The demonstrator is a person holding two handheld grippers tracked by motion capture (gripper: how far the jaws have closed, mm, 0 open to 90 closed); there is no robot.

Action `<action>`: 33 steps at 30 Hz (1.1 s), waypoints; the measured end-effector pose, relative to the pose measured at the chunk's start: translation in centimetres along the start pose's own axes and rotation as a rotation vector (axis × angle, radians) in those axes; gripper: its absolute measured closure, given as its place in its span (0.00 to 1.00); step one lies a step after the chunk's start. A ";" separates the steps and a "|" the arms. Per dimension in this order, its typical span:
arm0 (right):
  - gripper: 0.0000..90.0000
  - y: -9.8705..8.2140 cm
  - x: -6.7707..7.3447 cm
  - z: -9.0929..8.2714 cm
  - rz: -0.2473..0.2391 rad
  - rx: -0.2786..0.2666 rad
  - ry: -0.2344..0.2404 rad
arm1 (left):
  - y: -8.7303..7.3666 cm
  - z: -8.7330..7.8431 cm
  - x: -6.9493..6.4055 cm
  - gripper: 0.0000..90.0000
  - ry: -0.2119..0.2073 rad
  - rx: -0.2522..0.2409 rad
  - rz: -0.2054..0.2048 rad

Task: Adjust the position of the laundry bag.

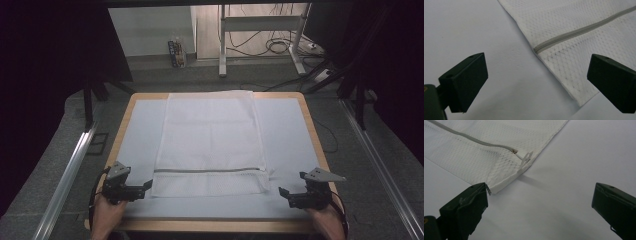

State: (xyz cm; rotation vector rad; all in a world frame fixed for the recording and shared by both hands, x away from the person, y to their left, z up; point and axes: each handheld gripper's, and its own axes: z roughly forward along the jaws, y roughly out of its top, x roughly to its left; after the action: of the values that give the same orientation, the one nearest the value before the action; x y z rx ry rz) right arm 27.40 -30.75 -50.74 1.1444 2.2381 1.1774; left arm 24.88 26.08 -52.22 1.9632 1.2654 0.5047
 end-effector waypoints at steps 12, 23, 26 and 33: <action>0.00 0.1 0.5 0.2 -0.009 0.019 0.006 | -0.3 0.2 0.4 0.03 -0.008 -0.023 -0.020; 0.01 0.3 0.9 0.4 -0.014 0.029 0.023 | -0.4 0.3 0.2 0.03 0.001 -0.036 0.004; 0.04 0.4 1.0 0.3 0.003 0.039 0.031 | -0.3 0.3 0.2 0.03 -0.010 -0.032 -0.009; 0.05 0.6 1.1 0.5 0.000 0.045 0.037 | 0.0 0.2 0.0 0.03 -0.038 -0.031 -0.021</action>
State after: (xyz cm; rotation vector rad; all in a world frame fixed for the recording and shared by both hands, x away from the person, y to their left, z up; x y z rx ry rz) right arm 27.38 -29.42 -50.51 1.1491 2.3035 1.1628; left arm 24.99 25.96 -52.40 1.9230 1.2454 0.4719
